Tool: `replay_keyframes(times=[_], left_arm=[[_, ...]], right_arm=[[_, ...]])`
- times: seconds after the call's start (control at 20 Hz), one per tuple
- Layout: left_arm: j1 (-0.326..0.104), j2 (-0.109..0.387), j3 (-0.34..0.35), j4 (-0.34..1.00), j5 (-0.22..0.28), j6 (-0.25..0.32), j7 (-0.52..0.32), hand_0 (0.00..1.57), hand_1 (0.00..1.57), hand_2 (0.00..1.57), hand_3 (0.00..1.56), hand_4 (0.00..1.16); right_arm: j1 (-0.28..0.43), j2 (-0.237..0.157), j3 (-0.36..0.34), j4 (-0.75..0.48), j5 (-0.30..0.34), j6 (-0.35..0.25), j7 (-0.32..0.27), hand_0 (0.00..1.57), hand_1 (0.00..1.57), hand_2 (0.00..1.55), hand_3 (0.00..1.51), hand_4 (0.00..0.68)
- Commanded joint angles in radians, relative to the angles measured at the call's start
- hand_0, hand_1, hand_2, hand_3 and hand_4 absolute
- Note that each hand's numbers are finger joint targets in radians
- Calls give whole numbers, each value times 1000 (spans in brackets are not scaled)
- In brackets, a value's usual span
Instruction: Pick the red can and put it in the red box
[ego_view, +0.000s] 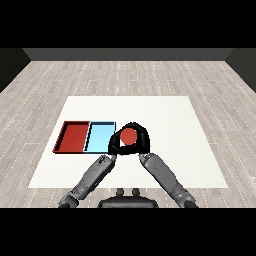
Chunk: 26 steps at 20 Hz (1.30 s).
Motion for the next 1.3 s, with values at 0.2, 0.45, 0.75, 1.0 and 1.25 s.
replay_keyframes(times=[0.2,0.45,0.75,1.0,1.25], left_arm=[[-16,-29,-45,-72,-42,45,43,1571,1571,1571,1496,1130],[4,-29,-9,-42,-37,-1,-2,1571,1571,1571,1499,1127],[36,-29,13,-45,-82,-27,-5,1571,1571,1571,1502,1131],[21,-30,1,-29,-73,-18,-16,1571,1571,1571,1493,1139],[79,-29,-11,-107,-104,-19,2,1571,1571,1571,1488,1137]], right_arm=[[3,12,24,52,30,28,38,1101,1101,1032,738,0],[-7,-5,6,31,97,68,115,0,0,0,0,0],[-25,5,-124,25,115,103,114,0,0,0,0,0],[23,14,-67,-6,138,64,120,0,0,0,0,0],[107,-31,-133,-71,93,158,62,0,0,0,0,0]])
